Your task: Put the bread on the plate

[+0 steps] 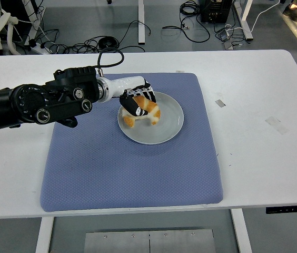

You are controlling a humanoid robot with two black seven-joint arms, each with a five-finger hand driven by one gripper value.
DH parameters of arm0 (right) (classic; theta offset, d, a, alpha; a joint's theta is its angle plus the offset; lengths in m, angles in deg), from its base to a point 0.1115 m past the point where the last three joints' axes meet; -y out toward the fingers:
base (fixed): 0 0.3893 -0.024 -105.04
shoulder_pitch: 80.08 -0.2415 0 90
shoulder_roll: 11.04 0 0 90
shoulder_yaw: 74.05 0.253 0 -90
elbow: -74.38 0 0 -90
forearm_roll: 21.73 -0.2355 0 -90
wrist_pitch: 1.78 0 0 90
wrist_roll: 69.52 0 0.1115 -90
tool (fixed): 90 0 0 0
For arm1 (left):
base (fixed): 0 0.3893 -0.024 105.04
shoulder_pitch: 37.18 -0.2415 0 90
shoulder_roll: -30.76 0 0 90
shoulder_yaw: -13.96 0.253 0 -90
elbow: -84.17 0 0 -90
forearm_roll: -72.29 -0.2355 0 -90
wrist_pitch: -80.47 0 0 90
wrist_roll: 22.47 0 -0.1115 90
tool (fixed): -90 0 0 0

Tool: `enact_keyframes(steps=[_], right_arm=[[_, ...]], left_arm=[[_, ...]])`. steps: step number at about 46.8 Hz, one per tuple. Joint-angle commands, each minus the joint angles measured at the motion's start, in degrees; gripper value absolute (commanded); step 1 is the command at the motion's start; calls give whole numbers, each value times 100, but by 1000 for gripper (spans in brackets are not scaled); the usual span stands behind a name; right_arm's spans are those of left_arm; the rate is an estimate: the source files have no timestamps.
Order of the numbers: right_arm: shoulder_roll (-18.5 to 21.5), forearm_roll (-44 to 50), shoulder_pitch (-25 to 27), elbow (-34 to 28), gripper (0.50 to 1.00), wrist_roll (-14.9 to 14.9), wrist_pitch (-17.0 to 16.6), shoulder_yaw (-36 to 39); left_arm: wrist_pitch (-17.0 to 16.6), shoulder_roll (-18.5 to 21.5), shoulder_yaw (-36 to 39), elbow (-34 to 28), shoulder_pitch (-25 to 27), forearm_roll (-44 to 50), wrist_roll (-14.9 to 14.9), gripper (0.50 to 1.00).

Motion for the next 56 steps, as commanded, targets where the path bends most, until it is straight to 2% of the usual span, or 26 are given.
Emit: enact_keyframes(steps=[1,8,13,18,32,50,56], right_arm=[[0,-9,0,0,1000,0,0,0],[0,-1,0,0,1000,0,0,0],[0,-1,0,0,1000,0,0,0],[0,-1,0,0,1000,0,0,0],[0,-1,0,0,1000,0,0,0],[0,-1,0,0,1000,0,0,0],[0,-1,0,0,1000,0,0,0]], left_arm=[[1,-20,6,1,-1,0,1,664],[1,-29,6,1,-1,9,1,736],[1,-38,-3,1,-1,9,9,767],[1,-38,-3,1,-36,9,9,790],[-8,-38,-21,1,-36,9,9,807],[-26,24,-108,44,70,105,9,937],[-34,41,-205,79,104,158,9,949]])
